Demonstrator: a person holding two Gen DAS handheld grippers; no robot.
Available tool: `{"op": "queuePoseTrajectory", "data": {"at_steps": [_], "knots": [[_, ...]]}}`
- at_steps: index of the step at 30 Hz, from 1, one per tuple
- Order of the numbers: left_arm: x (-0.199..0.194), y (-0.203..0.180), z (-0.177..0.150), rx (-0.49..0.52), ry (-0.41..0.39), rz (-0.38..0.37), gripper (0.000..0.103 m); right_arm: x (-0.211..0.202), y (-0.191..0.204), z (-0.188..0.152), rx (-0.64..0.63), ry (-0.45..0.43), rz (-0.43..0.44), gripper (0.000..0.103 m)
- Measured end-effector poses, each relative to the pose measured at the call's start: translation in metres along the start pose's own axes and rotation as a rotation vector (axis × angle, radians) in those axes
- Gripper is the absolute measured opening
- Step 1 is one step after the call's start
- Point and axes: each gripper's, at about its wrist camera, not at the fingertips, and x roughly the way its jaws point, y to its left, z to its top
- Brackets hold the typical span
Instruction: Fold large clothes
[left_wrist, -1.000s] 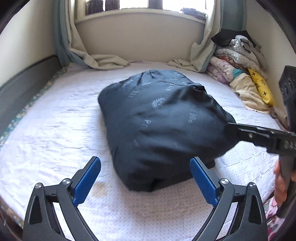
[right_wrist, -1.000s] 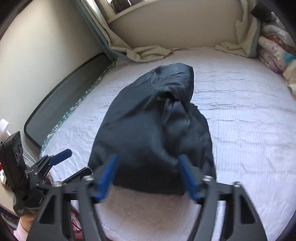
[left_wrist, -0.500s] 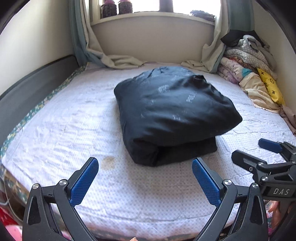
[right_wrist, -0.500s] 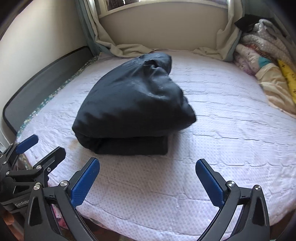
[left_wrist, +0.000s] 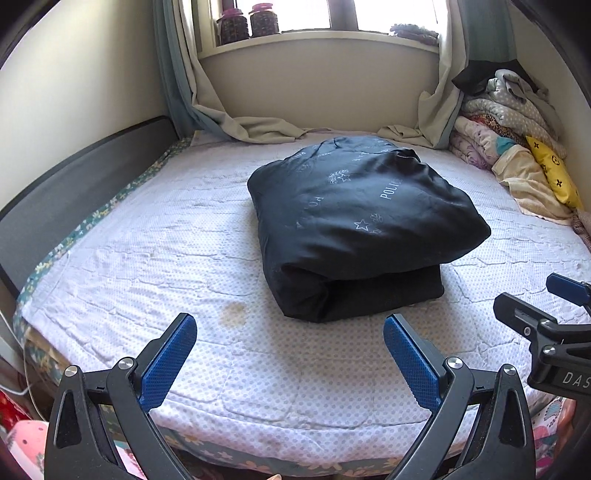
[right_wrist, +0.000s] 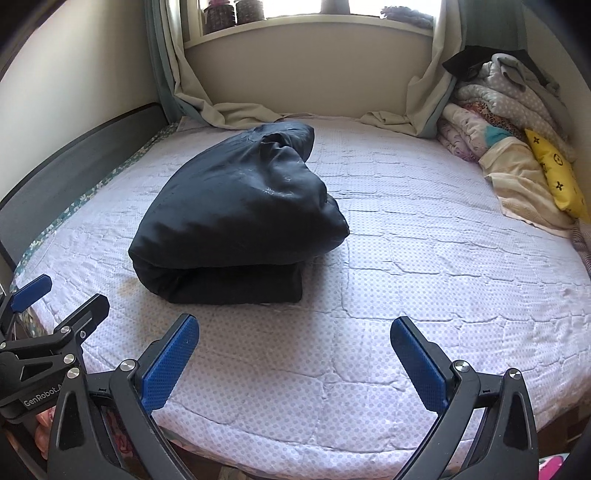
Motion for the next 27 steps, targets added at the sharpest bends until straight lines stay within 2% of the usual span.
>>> {"op": "queuePoseTrajectory", "data": {"at_steps": [27], "knots": [[0.0046,-0.0020,0.0003,-0.002,-0.007,0.005,0.102,-0.0022,-0.0066,0.0006,0.019,-0.012,-0.006,0.103]]}}
